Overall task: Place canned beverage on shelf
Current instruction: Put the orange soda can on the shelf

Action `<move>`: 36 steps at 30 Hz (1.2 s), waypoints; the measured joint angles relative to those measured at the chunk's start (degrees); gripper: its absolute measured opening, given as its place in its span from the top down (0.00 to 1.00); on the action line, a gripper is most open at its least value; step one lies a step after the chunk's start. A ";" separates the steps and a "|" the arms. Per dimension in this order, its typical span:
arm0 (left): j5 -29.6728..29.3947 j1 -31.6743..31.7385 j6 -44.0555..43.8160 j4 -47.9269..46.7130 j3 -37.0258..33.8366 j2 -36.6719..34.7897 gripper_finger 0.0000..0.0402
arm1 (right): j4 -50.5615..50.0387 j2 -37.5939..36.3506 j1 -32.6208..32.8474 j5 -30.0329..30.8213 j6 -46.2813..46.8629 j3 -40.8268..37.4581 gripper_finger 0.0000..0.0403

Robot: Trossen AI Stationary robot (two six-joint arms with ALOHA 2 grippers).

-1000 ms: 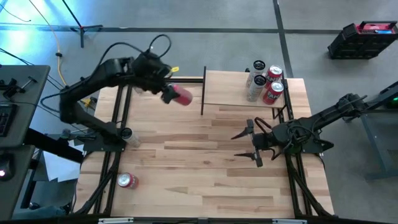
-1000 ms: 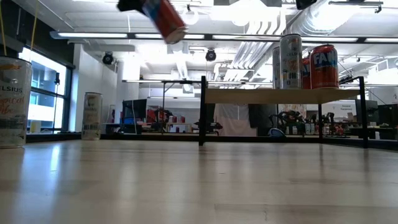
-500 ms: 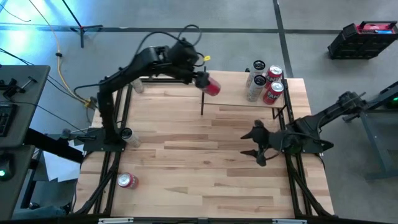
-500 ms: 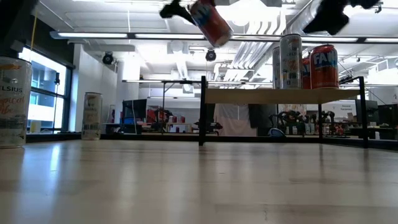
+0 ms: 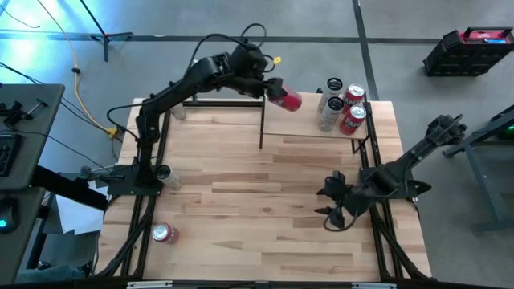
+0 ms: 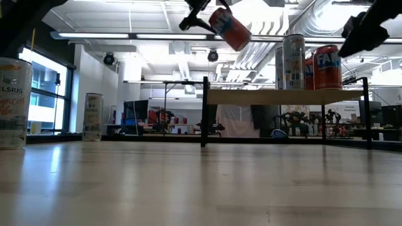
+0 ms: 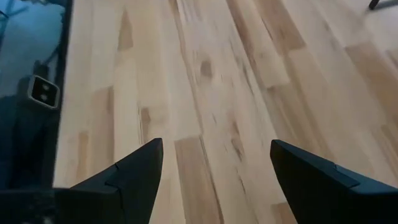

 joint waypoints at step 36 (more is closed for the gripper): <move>-0.88 -2.29 0.15 -4.61 -0.11 -0.89 0.28 | 17.15 7.10 -36.51 14.43 -61.13 21.77 0.05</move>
